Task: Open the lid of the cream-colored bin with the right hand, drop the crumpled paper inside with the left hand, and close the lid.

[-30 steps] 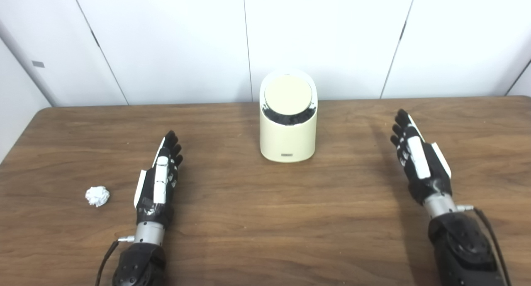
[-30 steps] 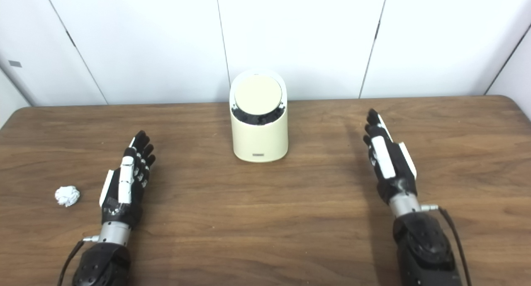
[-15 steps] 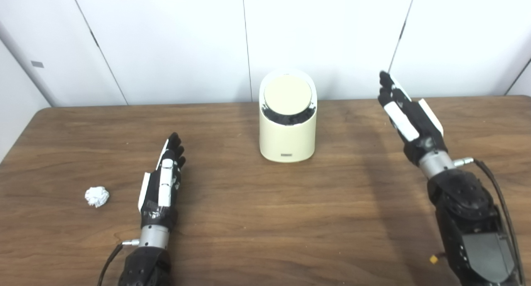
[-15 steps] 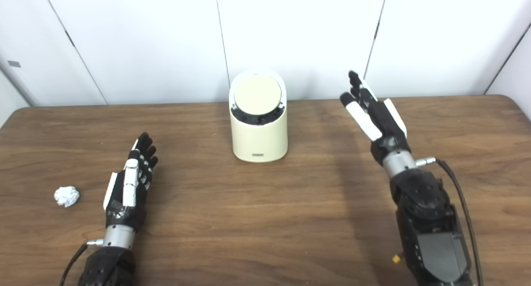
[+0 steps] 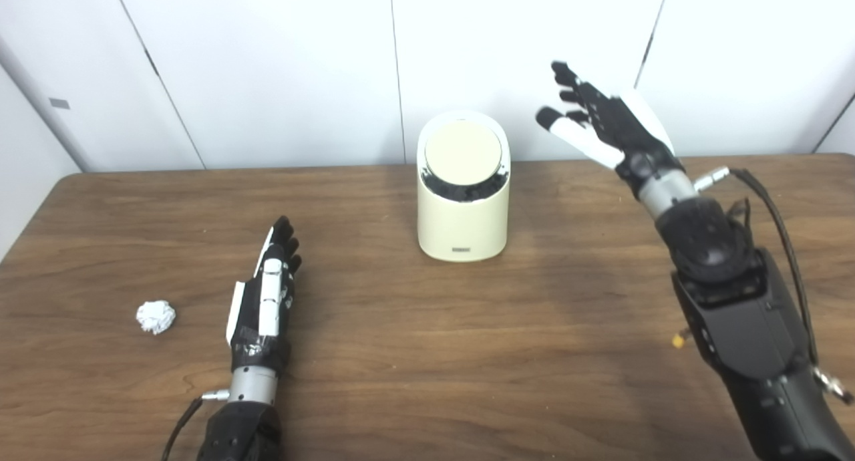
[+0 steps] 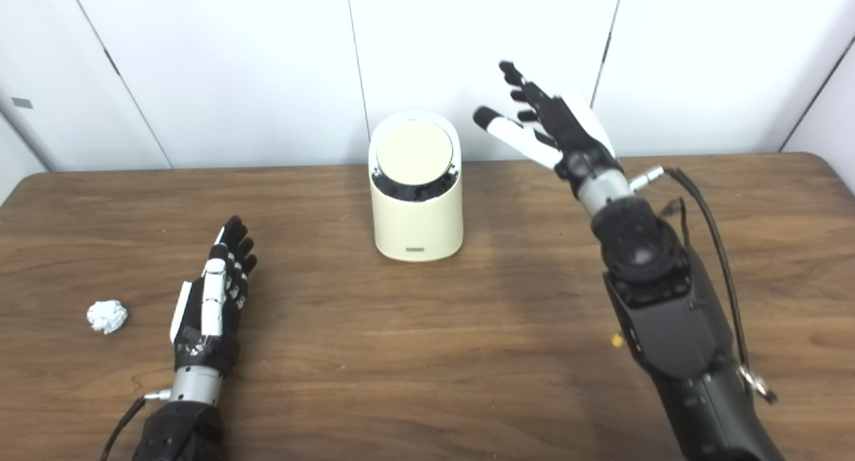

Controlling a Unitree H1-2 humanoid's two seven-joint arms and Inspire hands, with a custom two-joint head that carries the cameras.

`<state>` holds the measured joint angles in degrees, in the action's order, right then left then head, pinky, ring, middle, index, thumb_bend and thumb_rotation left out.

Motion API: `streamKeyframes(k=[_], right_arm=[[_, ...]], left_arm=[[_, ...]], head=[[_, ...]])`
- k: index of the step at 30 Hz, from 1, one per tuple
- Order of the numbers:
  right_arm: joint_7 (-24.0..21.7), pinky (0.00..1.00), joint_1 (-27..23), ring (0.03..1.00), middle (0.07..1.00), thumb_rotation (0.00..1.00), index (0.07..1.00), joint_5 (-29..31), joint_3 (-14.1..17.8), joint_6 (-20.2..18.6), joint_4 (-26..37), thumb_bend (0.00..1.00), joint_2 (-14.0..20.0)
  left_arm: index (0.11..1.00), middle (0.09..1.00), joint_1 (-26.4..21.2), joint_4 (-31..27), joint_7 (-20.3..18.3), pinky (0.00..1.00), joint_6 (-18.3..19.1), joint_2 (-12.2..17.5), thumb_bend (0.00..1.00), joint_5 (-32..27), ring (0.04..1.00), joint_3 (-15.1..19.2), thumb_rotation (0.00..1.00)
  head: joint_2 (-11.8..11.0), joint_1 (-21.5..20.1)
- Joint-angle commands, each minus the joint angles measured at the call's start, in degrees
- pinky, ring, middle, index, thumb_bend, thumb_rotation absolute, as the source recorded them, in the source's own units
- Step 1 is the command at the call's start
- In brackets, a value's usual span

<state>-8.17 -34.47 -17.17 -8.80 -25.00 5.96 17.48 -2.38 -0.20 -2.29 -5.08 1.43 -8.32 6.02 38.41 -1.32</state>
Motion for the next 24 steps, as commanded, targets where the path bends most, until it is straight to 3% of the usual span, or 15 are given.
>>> streamKeyframes(k=[1, 10, 15, 24], right_arm=[[-0.6, 0.8, -4.6, 0.886, 0.922, 0.83, 0.941, -2.2, -0.7, -0.8, 0.8, 0.8, 0.8], [-2.7, 0.83, -9.5, 0.924, 0.947, 0.68, 0.947, -4.6, -3.5, 1.4, -3.9, 0.84, 0.2], [-2.7, 0.76, -11.3, 0.88, 0.935, 0.64, 0.951, -5.9, -4.7, 3.6, -7.4, 0.87, -0.1], [-2.9, 0.77, -13.6, 0.895, 0.944, 0.5, 0.944, -10.4, -8.1, 3.3, -11.0, 0.86, -0.8]], left_arm=[[1.0, 1.0, 1.0, 0.4, 0.2, 1.0, -1.0, -1.2, 0.41, 0.2, 1.0, -0.8, 0.93], [1.0, 1.0, 0.9, 0.8, 0.5, 1.0, -1.1, -2.0, 0.4, 0.3, 1.0, -0.9, 0.91], [0.998, 1.0, 0.8, 1.0, 0.5, 1.0, -1.1, -2.4, 0.42, 0.6, 1.0, -0.9, 0.91], [0.998, 1.0, 0.7, 1.0, 1.0, 1.0, -1.0, -3.3, 0.42, 0.9, 1.0, -1.3, 0.91]], head=[[-0.5, 0.2], [-0.6, 0.3], [-0.4, 0.4], [-0.3, 1.2]])
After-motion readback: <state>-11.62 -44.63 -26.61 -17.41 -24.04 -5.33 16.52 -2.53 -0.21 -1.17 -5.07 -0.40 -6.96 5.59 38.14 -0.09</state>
